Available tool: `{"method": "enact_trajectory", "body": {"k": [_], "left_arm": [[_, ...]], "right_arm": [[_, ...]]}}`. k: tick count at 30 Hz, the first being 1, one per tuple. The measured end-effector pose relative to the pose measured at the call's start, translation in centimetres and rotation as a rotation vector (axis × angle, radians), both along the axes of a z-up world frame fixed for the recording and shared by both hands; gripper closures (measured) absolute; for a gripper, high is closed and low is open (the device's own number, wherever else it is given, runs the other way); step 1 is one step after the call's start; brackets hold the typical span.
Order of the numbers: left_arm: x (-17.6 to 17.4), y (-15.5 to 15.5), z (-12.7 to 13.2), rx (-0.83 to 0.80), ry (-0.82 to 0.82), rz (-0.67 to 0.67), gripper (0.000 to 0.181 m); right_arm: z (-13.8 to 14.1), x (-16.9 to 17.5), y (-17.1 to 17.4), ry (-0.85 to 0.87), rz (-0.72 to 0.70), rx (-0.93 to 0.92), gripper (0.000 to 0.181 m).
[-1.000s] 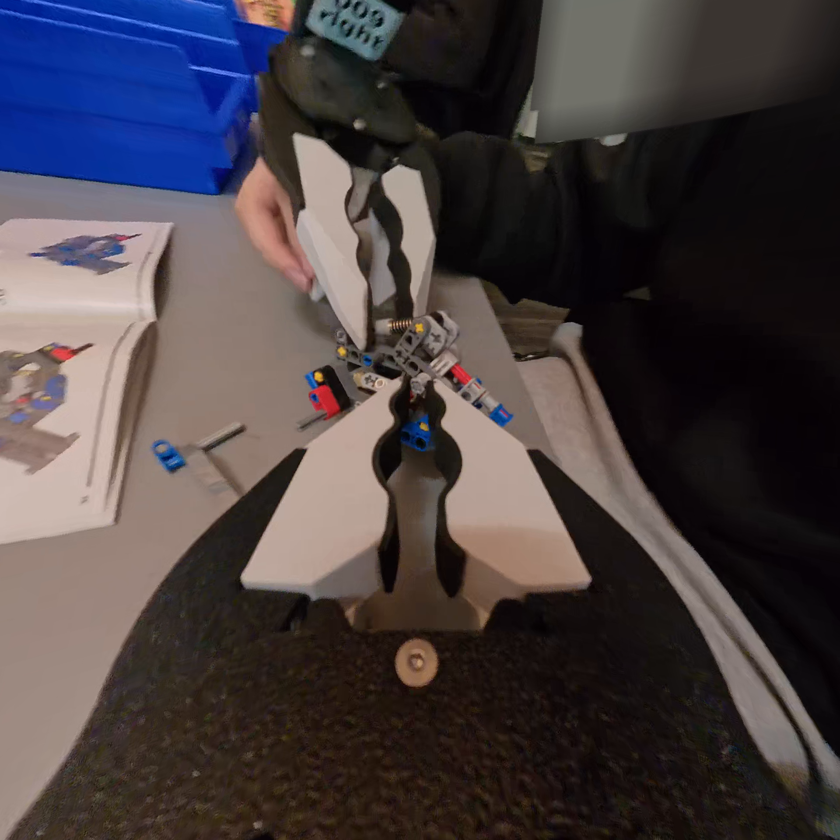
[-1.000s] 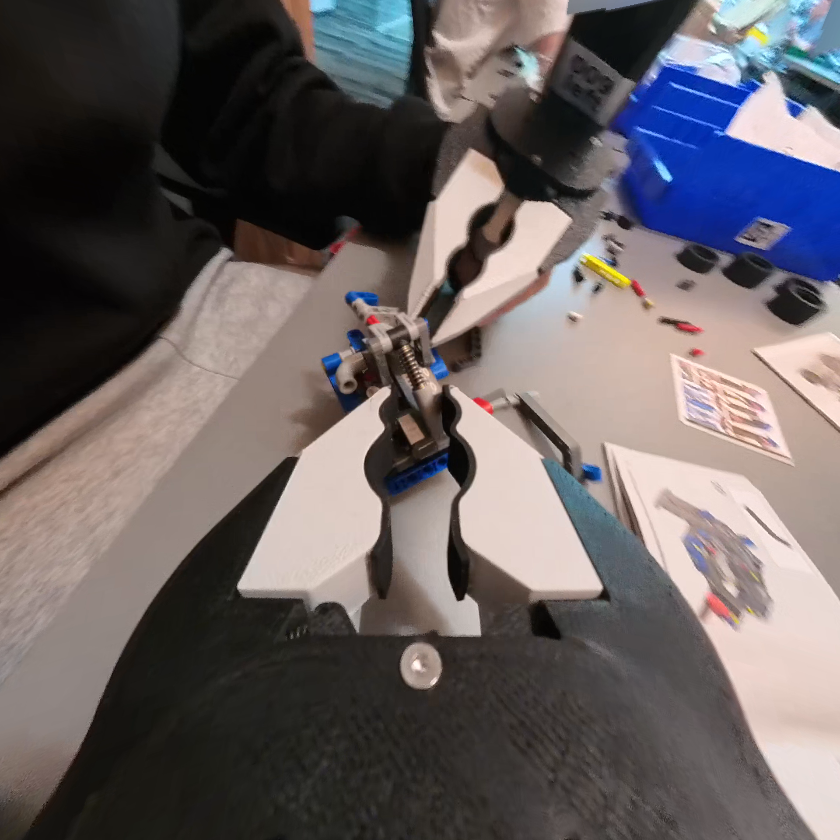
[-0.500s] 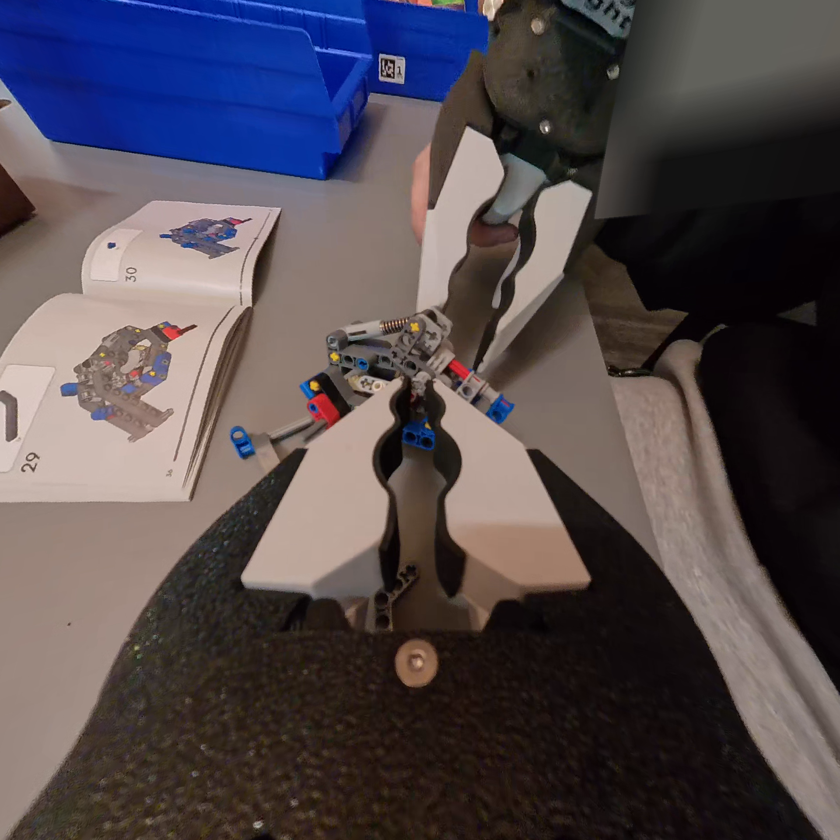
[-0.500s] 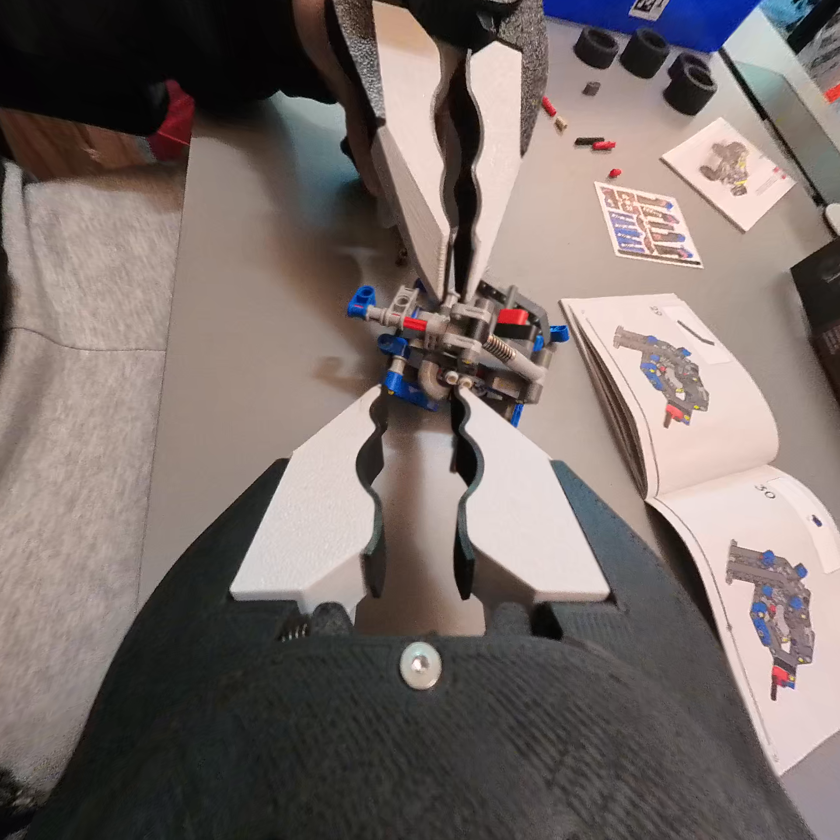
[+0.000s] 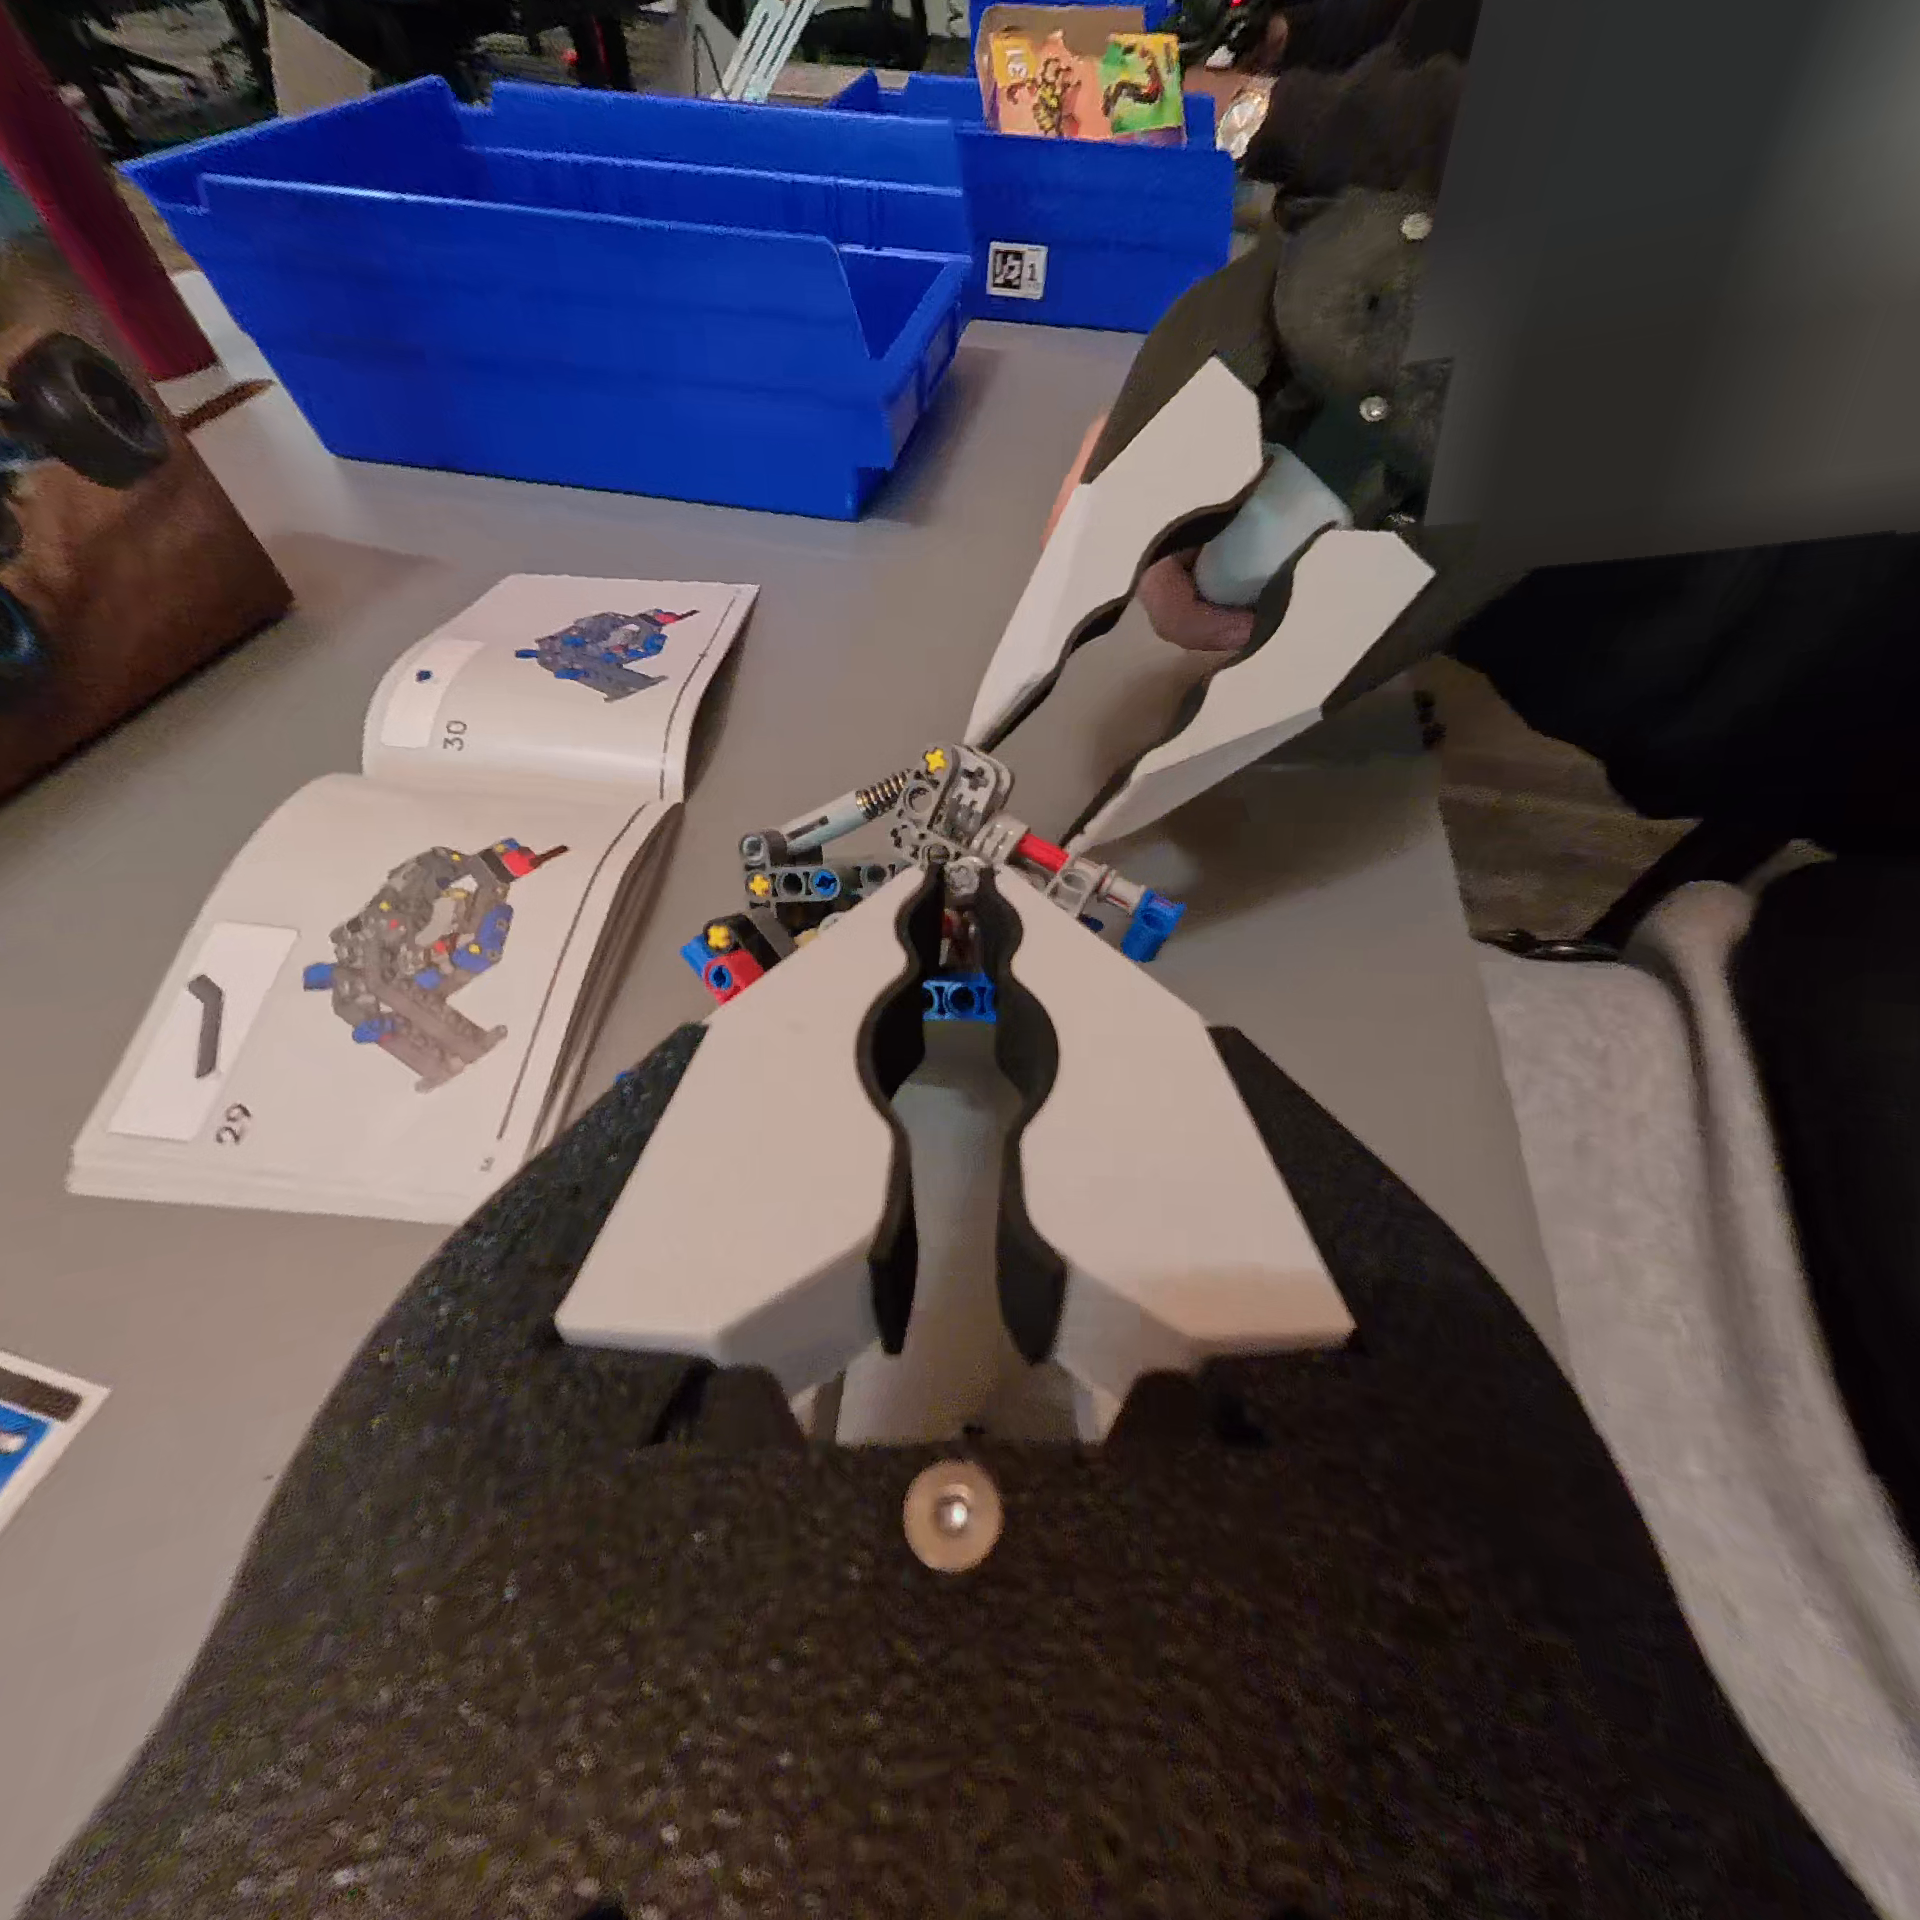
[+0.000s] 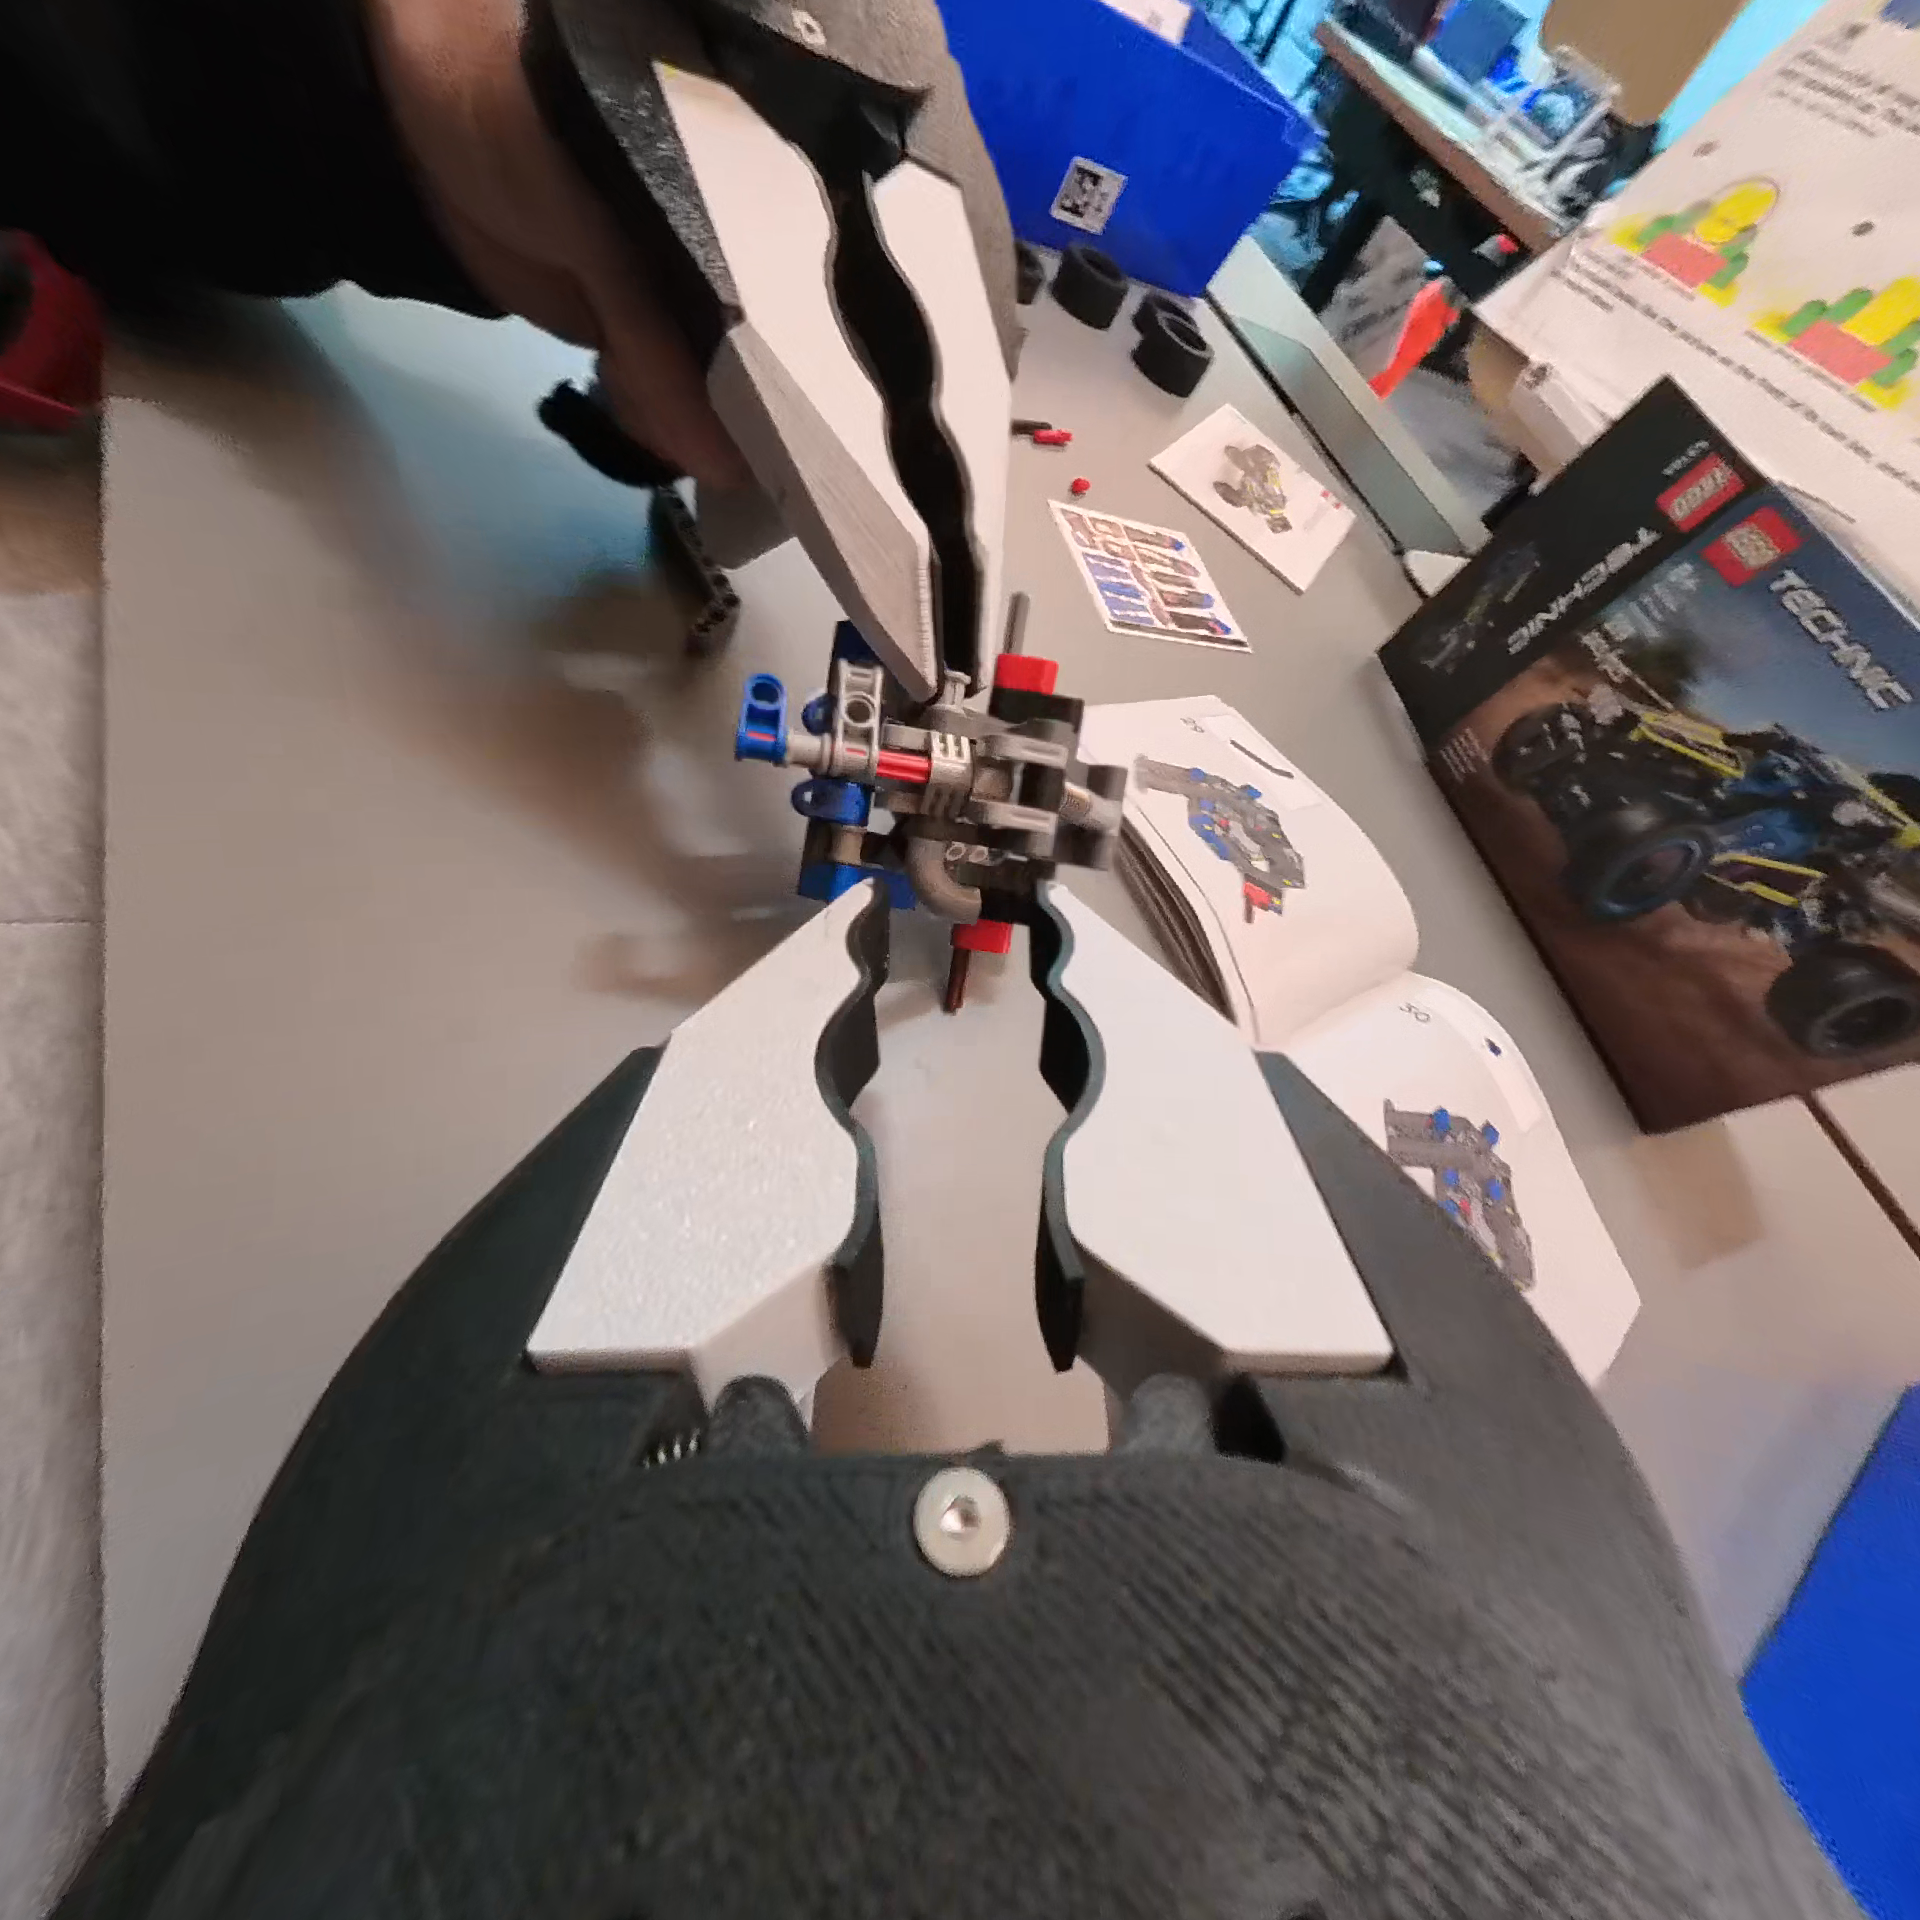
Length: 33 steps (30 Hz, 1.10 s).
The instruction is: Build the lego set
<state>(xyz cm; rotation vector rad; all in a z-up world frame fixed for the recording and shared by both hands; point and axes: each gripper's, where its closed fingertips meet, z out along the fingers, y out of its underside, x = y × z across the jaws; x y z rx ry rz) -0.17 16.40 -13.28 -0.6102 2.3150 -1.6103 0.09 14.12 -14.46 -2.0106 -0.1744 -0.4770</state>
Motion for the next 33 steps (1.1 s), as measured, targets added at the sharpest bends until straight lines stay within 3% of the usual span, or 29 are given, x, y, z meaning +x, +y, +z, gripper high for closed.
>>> {"method": "enact_trajectory", "body": {"k": [7, 13, 18, 25, 33], "left_arm": [[0.4, -1.2, 0.1, 0.076, -0.136, 0.058, 0.178], [0.5, -1.2, 0.8, -0.001, -0.123, 0.071, 0.178], [0.6, -0.3, 2.4, -0.199, 0.005, 0.062, 0.178], [0.0, 0.9, 5.0, -0.561, 0.246, -0.051, 0.178], [-1.8, 1.0, 7.9, -0.752, 0.266, -0.212, 0.178]], "right_arm": [[-0.4, 1.2, -0.4, -0.161, -0.091, 0.000, 0.159], [-0.1, 2.0, -0.4, -0.258, -0.117, -0.009, 0.158], [0.9, 2.5, -0.6, -0.316, -0.141, 0.046, 0.153], [3.7, 1.9, -0.8, -0.350, -0.117, 0.166, 0.152], [7.2, -0.3, 0.0, -0.403, -0.074, 0.287, 0.155]]}}
